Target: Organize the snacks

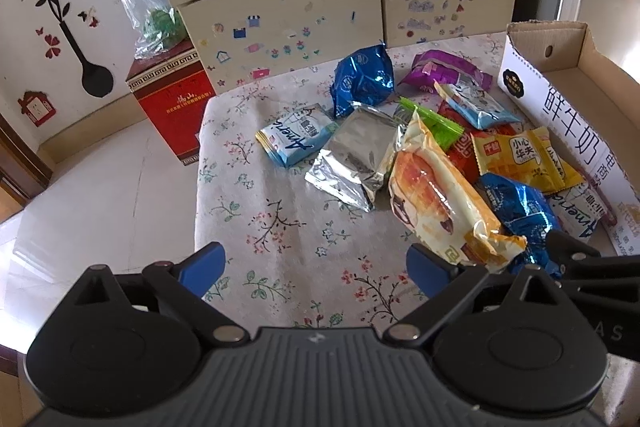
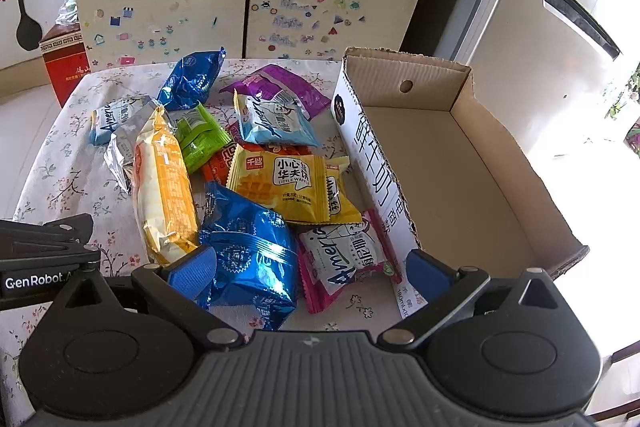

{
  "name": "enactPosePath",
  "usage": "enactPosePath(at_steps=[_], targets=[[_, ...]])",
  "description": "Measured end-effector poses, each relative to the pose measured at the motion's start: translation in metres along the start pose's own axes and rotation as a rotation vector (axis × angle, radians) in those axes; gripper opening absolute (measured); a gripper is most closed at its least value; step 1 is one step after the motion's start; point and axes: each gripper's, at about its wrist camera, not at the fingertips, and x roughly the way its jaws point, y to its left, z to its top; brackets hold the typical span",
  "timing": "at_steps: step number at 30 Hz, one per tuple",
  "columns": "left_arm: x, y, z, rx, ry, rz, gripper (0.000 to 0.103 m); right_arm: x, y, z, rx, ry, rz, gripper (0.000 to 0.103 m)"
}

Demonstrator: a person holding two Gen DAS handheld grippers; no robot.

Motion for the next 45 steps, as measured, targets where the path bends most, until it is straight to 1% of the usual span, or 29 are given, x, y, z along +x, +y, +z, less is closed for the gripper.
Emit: enactPosePath(at_steps=[6,17,24,27,31,34,37,41,45], targets=[[0.001,0.001,0.0,-0.02,0.021,-0.031,0.097,-0.003,-0.003,-0.001,0.0,-0.004,0.033,0.103],[0.0,-0.001,0.001,-0.034,0.027,-0.071,0.097,-0.005,-0.016,-0.003,0.042,-0.003,0.124,0.103],[0.001,-0.007,0.002,-0.031,0.026,-0.098,0.098,-0.007,-0.026,-0.007,0.056,-0.009,0.161,0.103],[0.001,-0.007,0.004,-0.05,0.029,-0.131,0.099,-0.011,-0.036,-0.005,0.091,-0.027,0.194,0.103],[0.002,-0.001,0.009,-0.094,0.026,-0.135,0.099,-0.015,-0.059,-0.004,0.189,-0.048,0.247,0.103],[0.005,0.004,0.012,-0.131,0.029,-0.142,0.1,-0.014,-0.079,-0.005,0.287,-0.039,0.3,0.103],[0.009,0.005,0.013,-0.151,0.037,-0.142,0.1,-0.012,-0.089,-0.007,0.353,-0.029,0.333,0.103],[0.013,-0.002,0.017,-0.157,0.031,-0.159,0.1,-0.013,-0.093,-0.009,0.379,-0.033,0.348,0.1],[0.02,-0.011,0.024,-0.193,0.03,-0.211,0.1,-0.014,-0.091,-0.008,0.375,-0.039,0.361,0.096]])
